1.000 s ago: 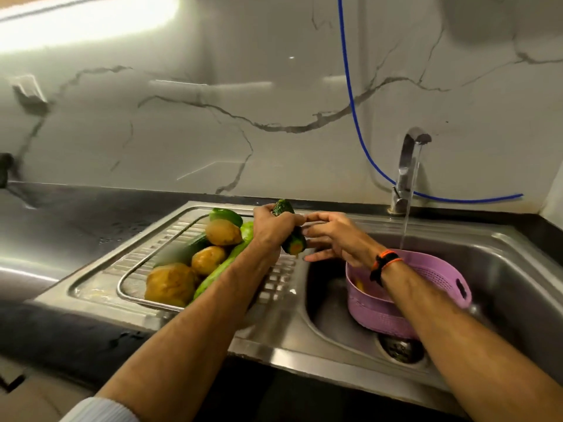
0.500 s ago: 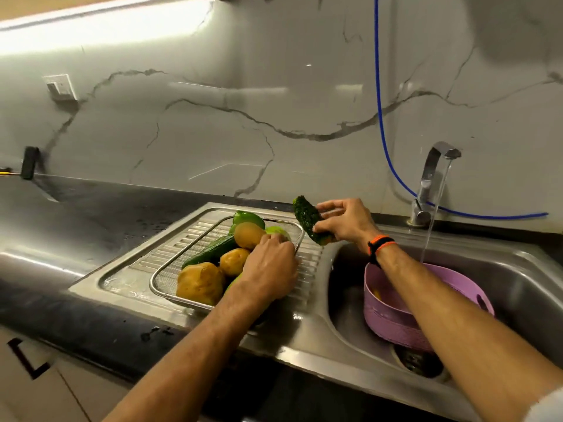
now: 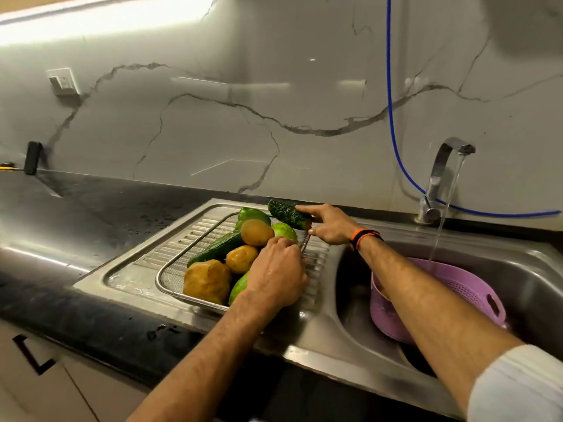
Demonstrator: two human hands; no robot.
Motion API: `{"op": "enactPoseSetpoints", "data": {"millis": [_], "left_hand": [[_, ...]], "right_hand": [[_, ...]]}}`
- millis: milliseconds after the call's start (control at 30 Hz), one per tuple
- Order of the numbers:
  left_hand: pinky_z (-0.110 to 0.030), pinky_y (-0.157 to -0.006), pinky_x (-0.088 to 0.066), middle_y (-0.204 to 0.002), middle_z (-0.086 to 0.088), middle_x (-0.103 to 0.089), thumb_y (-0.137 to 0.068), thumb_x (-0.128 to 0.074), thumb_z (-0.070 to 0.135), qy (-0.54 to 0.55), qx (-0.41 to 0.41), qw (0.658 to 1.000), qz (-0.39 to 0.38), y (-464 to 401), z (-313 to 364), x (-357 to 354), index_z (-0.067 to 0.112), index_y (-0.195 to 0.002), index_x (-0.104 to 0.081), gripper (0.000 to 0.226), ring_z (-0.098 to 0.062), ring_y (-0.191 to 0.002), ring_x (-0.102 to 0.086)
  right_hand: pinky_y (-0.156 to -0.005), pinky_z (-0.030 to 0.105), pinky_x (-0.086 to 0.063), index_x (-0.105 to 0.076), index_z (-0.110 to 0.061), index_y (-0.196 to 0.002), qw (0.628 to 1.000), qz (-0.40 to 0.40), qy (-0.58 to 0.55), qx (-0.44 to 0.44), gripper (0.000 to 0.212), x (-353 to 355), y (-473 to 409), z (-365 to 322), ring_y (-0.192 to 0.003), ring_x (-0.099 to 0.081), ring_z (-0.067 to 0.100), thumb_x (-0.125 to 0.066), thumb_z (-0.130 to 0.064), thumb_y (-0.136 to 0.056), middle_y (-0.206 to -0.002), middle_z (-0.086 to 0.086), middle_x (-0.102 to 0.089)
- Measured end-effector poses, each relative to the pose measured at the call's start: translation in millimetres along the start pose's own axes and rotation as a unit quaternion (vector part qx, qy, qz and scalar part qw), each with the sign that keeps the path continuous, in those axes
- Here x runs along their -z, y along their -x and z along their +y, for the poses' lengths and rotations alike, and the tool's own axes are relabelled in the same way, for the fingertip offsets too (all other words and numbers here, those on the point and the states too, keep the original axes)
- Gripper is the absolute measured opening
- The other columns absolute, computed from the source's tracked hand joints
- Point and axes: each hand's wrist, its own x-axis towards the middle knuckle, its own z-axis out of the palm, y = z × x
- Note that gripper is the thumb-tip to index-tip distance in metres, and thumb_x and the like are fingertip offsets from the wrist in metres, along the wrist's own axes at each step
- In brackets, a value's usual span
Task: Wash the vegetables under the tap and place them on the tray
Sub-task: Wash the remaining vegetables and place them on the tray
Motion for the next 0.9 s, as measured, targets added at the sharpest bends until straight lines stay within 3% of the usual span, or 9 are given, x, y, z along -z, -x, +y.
{"op": "enactPoseSetpoints", "data": {"millis": [100, 233, 367, 567, 700, 900], "left_hand": [[-0.037, -0.112, -0.037, -0.135, -0.006, -0.058, -0.099, -0.05, 0.028, -0.002, 0.0, 1.0, 0.001, -0.1, 0.7, 0.9, 0.013, -0.124, -0.064, 0.032, -0.022, -0.128, -0.047], [-0.038, -0.108, -0.04, -0.127, -0.008, -0.06, -0.097, -0.052, 0.025, 0.001, 0.01, 1.0, -0.012, -0.6, 2.8, 3.7, 0.012, -0.112, -0.066, 0.024, -0.025, -0.122, -0.049], [-0.04, -0.102, -0.044, -0.125, -0.009, -0.059, -0.092, -0.06, 0.025, -0.001, 0.022, 1.0, -0.017, -9.1, 10.8, 7.2, 0.012, -0.114, -0.062, 0.026, -0.027, -0.116, -0.051], [-0.041, -0.107, -0.041, -0.135, -0.012, -0.056, -0.089, -0.065, 0.027, 0.015, -0.016, 1.0, -0.014, -32.9, 58.9, -8.1, 0.012, -0.128, -0.061, 0.042, -0.03, -0.125, -0.05], [-0.039, -0.102, -0.046, -0.129, -0.011, -0.06, -0.088, -0.068, 0.029, 0.061, -0.024, 0.995, -0.07, -51.1, 102.3, -35.6, 0.012, -0.125, -0.063, 0.041, -0.028, -0.119, -0.055], [-0.033, -0.091, -0.052, -0.118, -0.007, -0.067, -0.085, -0.072, 0.029, 0.102, -0.025, 0.979, -0.177, -76.8, 150.6, -92.6, 0.014, -0.121, -0.065, 0.039, -0.024, -0.106, -0.064]], "right_hand": [[-0.106, 0.023, -0.034, -0.046, -0.019, -0.145, 0.999, 0.022, -0.044, 0.003, 0.065, -3.4, -1.6, -0.8, -0.137, -0.044, 0.021, -0.055, 0.009, -0.087, -0.148, 0.004, -0.048], [-0.1, 0.031, -0.047, -0.046, -0.019, -0.145, 0.994, 0.08, -0.078, -0.014, 0.063, -6.1, 2.7, 2.0, -0.126, -0.055, 0.025, -0.063, -0.001, -0.087, -0.149, 0.007, -0.047], [-0.097, 0.029, -0.05, -0.055, -0.013, -0.135, 0.99, 0.098, -0.089, -0.037, 0.053, 7.9, 25.7, 23.0, -0.114, -0.063, 0.019, -0.072, -0.007, -0.085, -0.133, 0.006, -0.061], [-0.093, 0.036, -0.055, -0.063, -0.013, -0.118, 0.981, 0.138, -0.094, -0.096, 0.042, 40.9, 82.5, 82.3, -0.092, -0.066, 0.016, -0.076, -0.003, -0.079, -0.11, 0.005, -0.069], [-0.092, 0.034, -0.055, -0.062, -0.008, -0.12, 0.979, 0.121, -0.063, -0.154, 0.041, 60.2, 122.8, 126.5, -0.09, -0.066, 0.015, -0.073, -0.002, -0.081, -0.104, 0.004, -0.07], [-0.092, 0.034, -0.055, -0.068, -0.018, -0.111, 0.967, 0.085, 0.008, -0.239, 0.033, 64.0, 171.7, 186.7, -0.091, -0.069, 0.013, -0.075, -0.012, -0.079, -0.093, -0.006, -0.072]]}}
